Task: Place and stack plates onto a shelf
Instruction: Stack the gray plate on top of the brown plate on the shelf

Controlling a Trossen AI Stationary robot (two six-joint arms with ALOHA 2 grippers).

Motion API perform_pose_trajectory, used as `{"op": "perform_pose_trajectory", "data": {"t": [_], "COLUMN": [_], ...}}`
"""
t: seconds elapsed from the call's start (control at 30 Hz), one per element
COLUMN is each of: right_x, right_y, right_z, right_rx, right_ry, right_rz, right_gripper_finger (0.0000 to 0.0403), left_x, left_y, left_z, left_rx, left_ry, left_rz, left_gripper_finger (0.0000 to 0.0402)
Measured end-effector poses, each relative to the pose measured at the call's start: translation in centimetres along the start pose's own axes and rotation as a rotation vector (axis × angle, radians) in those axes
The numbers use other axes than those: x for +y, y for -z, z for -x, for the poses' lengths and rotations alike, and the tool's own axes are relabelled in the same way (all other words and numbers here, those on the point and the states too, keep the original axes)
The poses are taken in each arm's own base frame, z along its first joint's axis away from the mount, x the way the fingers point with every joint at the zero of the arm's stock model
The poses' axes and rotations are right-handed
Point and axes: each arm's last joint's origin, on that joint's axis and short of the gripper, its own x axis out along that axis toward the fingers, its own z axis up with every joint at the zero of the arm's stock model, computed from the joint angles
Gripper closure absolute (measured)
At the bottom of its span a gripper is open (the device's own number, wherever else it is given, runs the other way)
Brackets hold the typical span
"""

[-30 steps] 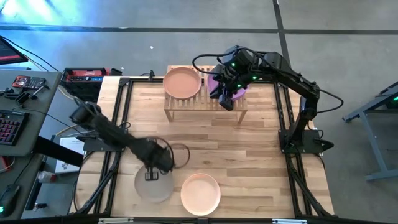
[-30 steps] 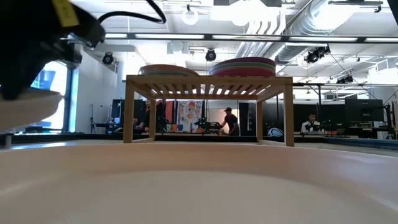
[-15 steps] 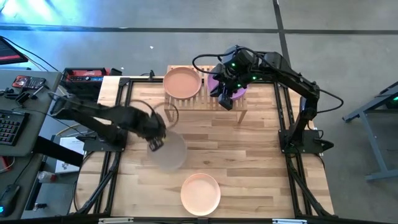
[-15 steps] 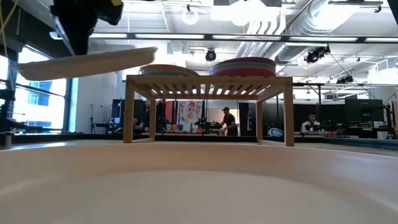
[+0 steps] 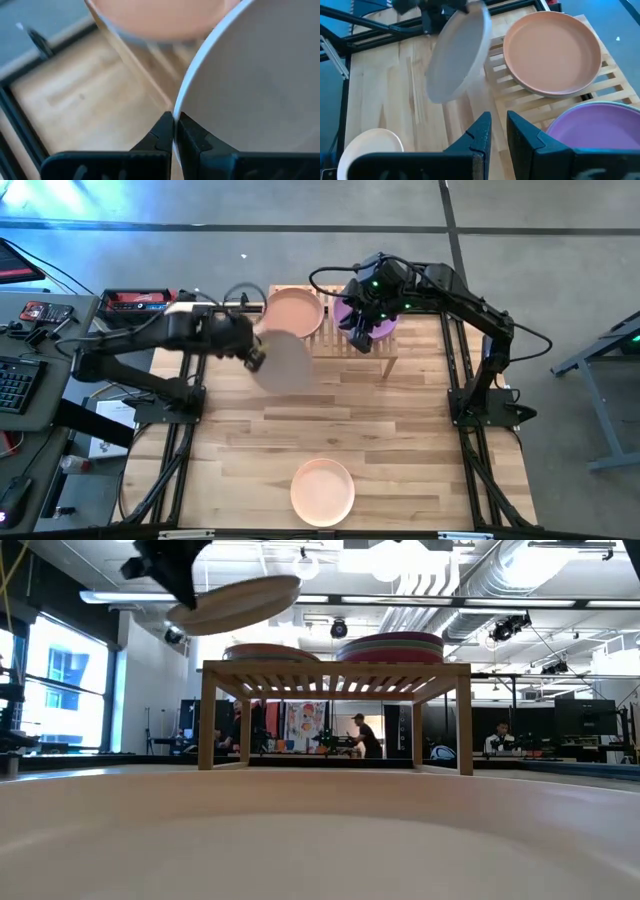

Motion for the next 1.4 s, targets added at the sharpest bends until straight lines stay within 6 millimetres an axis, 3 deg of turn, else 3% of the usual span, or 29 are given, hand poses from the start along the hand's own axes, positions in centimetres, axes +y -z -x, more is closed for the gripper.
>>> {"op": "perform_pose_trajectory", "data": {"t": [0.43,0.73,0.87,1.1,1.4], "right_x": [-0.4,-0.6,-0.7,-0.8,-0.8], "right_y": [-0.2,-0.2,-0.2,-0.2,0.0], "right_z": [0.0,0.1,0.1,0.1,-0.4], "right_rx": [-0.032,-0.049,-0.061,-0.076,-0.064], "right_ry": [0.141,0.21,0.254,0.282,0.302], "right_rz": [-0.127,-0.207,-0.247,-0.313,-0.352], "right_gripper_finger": [0.0361,0.0361,0.0361,0.0361,0.0361], "left_x": [5.7,8.6,9.2,9.6,9.9], "left_y": [-7.8,-10.8,-11.3,-11.9,-11.7], "left_z": [1.7,2.1,1.1,-2.4,-4.4], "left_rx": [-0.339,-0.546,-0.514,-0.359,-0.227], "left_ry": [-0.102,-0.077,-0.074,-0.026,0.044], "left_rz": [0.042,0.091,0.096,0.084,0.097], "left_gripper_finger": [0.0401,0.0401,0.0401,0.0401,0.0401]}}
